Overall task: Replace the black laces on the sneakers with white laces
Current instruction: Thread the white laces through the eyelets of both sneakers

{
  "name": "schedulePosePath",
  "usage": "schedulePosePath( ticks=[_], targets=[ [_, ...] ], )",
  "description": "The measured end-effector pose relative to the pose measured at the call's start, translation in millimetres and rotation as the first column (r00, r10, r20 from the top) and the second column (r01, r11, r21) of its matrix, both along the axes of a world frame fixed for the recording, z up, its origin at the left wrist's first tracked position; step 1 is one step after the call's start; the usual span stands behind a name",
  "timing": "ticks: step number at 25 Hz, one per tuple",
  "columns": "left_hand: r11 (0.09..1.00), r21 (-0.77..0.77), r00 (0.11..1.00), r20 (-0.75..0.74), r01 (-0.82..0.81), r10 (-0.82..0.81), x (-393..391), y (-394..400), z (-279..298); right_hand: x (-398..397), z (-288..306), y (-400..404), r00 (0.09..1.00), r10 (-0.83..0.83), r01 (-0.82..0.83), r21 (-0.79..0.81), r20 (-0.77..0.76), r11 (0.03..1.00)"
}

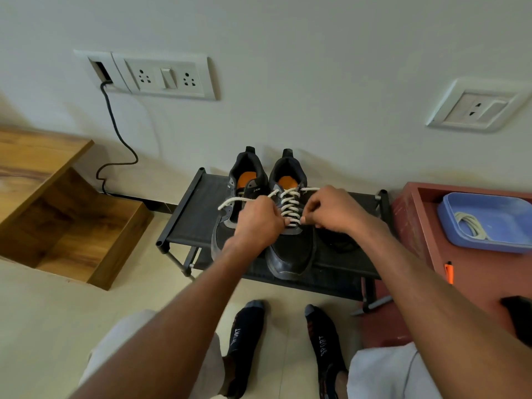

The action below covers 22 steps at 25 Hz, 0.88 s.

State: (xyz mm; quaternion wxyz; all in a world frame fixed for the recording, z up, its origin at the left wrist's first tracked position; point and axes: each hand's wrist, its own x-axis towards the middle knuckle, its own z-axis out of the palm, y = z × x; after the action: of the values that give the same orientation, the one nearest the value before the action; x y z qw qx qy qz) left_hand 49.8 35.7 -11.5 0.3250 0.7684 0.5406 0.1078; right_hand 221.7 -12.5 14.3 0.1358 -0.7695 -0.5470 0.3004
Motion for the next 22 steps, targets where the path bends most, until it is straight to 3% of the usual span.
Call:
schedulePosePath(
  ticks=[7, 22],
  targets=[
    [0.951, -0.101, 0.926, 0.217, -0.293, 0.309, 5.9, -18.2, -19.6, -18.5, -18.3, -7.8, 0.987, -0.153, 0.148, 0.084, 0.044, 0.985],
    [0.974, -0.078, 0.949, 0.221, -0.214, 0.226, 1.4, -4.4, -26.1, -29.4, -37.0, -2.3, 0.965, -0.252, 0.242, 0.123, 0.075, 0.962]
  ],
)
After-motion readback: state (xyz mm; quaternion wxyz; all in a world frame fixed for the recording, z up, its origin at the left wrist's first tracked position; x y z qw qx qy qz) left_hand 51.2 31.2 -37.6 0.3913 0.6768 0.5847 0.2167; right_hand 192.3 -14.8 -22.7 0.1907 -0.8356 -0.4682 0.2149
